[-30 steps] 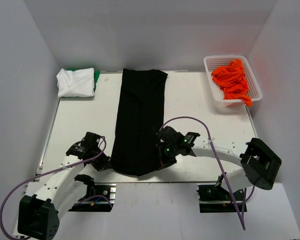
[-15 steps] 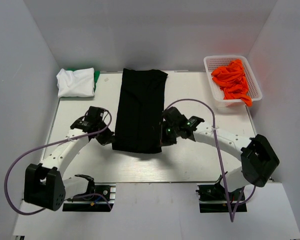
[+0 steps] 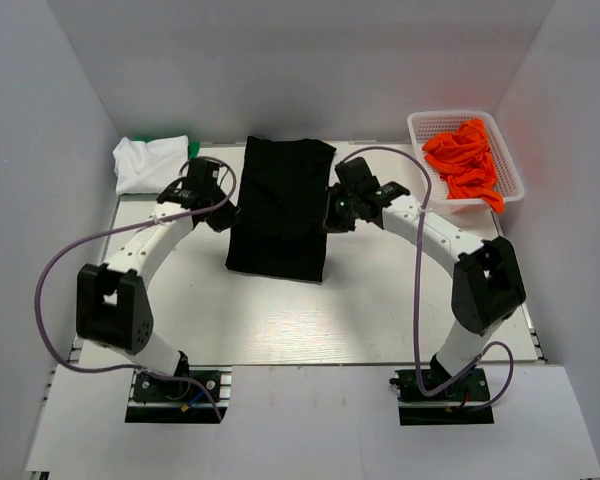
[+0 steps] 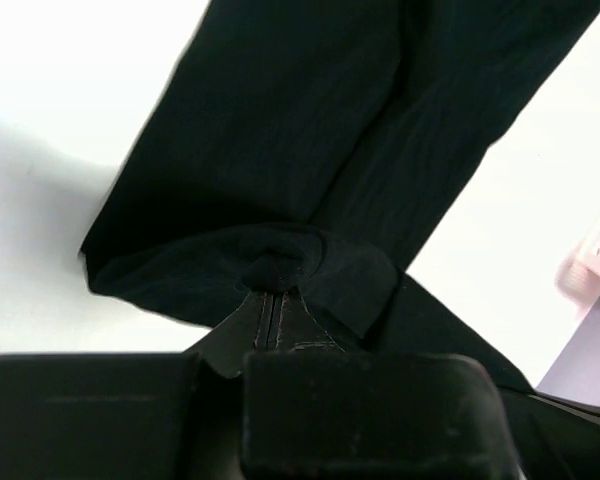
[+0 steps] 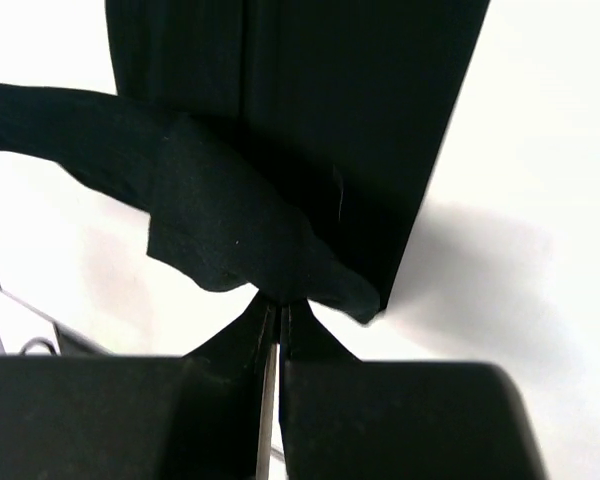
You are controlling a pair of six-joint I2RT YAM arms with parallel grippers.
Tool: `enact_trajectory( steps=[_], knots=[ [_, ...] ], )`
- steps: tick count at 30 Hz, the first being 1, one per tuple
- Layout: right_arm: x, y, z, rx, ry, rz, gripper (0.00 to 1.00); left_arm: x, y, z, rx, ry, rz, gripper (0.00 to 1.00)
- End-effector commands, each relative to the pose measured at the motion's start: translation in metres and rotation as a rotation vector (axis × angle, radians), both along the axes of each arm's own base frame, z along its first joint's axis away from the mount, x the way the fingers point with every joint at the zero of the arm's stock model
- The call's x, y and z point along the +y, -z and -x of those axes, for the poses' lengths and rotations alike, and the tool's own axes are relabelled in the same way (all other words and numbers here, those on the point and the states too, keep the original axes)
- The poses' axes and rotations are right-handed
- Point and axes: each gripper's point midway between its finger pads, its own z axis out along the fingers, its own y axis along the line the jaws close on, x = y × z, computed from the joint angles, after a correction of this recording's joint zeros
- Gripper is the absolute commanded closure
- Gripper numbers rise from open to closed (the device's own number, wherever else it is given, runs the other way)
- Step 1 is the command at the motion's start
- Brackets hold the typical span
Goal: Fold and stack the t-shirts
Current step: Fold the folded rectangular tshirt in 1/3 of the way
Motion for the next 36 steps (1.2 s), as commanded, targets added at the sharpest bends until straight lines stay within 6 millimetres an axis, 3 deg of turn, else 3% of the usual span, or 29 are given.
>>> enact_trajectory(
  steps=[1,2,4,12,16,19,21,22,24,26,28,29,31,32,33,34,35,36],
  knots=[
    [-0.001,-0.001,-0.021,-0.015,-0.036,0.004,1.00,0.000,-0.020,-0.029,-0.082,0.002,-0.023,1.00],
    [0.000,-0.008,-0.030,-0.029,-0.037,-0.016,1.00,-0.001,-0.016,-0.036,-0.073,0.002,-0.025,1.00],
    [0.003,0.001,-0.038,-0.020,-0.049,-0.015,1.00,0.001,-0.012,-0.043,-0.068,-0.011,-0.044,1.00],
    [0.006,0.006,-0.080,-0.046,-0.024,-0.064,1.00,0.012,-0.002,-0.083,-0.073,-0.071,-0.097,1.00],
    [0.001,0.019,-0.093,-0.032,-0.013,-0.066,1.00,0.006,0.004,-0.097,-0.079,-0.065,-0.087,1.00],
    [0.004,0.018,-0.101,-0.037,-0.021,-0.089,1.00,0.008,0.016,-0.107,-0.057,-0.080,-0.088,1.00],
    [0.005,0.030,-0.105,-0.018,-0.020,-0.097,1.00,0.007,0.021,-0.112,-0.053,-0.087,-0.083,1.00],
    [0.007,0.031,-0.111,-0.024,-0.016,-0.111,1.00,0.007,0.033,-0.112,-0.028,-0.086,-0.090,1.00],
    [0.008,0.049,-0.116,0.011,-0.006,-0.109,1.00,0.007,0.031,-0.123,-0.036,-0.100,-0.072,1.00],
    [0.007,0.050,-0.128,0.011,0.007,-0.125,1.00,0.005,0.041,-0.131,-0.029,-0.100,-0.074,1.00],
    [0.014,0.046,-0.139,-0.014,0.009,-0.143,1.00,0.007,0.039,-0.143,-0.043,-0.109,-0.070,1.00],
    [0.012,0.051,-0.143,0.004,0.033,-0.154,0.86,0.005,0.042,-0.154,-0.046,-0.121,-0.061,1.00],
    [0.015,0.037,-0.164,-0.064,0.064,-0.200,0.72,0.009,0.045,-0.168,-0.051,-0.137,-0.069,0.85],
    [0.007,0.034,-0.181,-0.068,0.123,-0.239,0.63,0.012,0.032,-0.183,-0.083,-0.148,-0.061,0.66],
    [0.007,0.032,-0.187,-0.069,0.138,-0.255,0.62,0.014,0.045,-0.191,-0.065,-0.160,-0.049,0.59],
    [0.007,0.010,-0.203,-0.107,0.150,-0.296,0.60,0.008,0.042,-0.201,-0.085,-0.138,-0.030,0.54],
    [-0.006,0.021,-0.213,-0.077,0.190,-0.300,0.55,0.008,0.020,-0.219,-0.144,-0.138,0.001,0.36],
    [-0.006,0.017,-0.216,-0.071,0.178,-0.324,0.53,0.002,0.029,-0.224,-0.125,-0.092,0.039,0.10]
  ],
)
